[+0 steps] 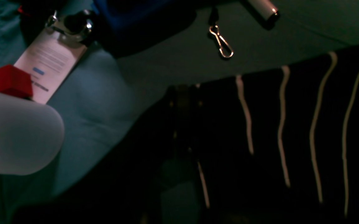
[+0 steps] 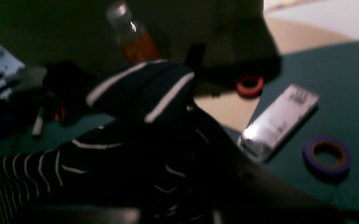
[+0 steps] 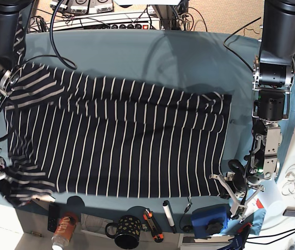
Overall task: Layout the t-shirt on the table in an organized manner, then fold the t-shirt properly
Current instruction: 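Fold the shirt side lengthwise with both grippers toward the middle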
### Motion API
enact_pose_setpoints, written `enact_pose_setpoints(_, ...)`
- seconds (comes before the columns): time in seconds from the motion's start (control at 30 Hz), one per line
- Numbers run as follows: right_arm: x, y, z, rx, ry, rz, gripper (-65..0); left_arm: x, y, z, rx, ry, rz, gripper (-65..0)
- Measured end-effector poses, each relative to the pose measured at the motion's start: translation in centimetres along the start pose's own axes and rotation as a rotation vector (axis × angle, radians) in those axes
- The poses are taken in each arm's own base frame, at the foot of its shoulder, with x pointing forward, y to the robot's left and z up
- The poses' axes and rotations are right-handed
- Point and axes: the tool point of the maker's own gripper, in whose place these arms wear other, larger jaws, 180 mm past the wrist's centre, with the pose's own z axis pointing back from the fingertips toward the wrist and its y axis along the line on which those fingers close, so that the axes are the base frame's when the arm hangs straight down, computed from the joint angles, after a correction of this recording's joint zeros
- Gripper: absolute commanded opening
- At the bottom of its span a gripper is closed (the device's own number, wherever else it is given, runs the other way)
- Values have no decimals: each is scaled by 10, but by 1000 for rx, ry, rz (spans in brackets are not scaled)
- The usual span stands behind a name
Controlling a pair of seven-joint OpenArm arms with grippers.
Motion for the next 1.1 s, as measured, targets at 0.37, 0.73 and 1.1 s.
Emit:
enact_pose_setpoints(0.37, -12, 0, 2, 4, 102, -22, -650, -14, -25, 9, -178, 103, 79, -650)
enact_pose_setpoints(0.73, -42, -4, 31, 91, 188, -229, -650, 1, -43, 62, -493, 181, 317, -650)
enact_pose_setpoints(1.1, -59, 16, 67, 215, 313, -203, -650, -17, -61, 87, -540, 189, 257, -650)
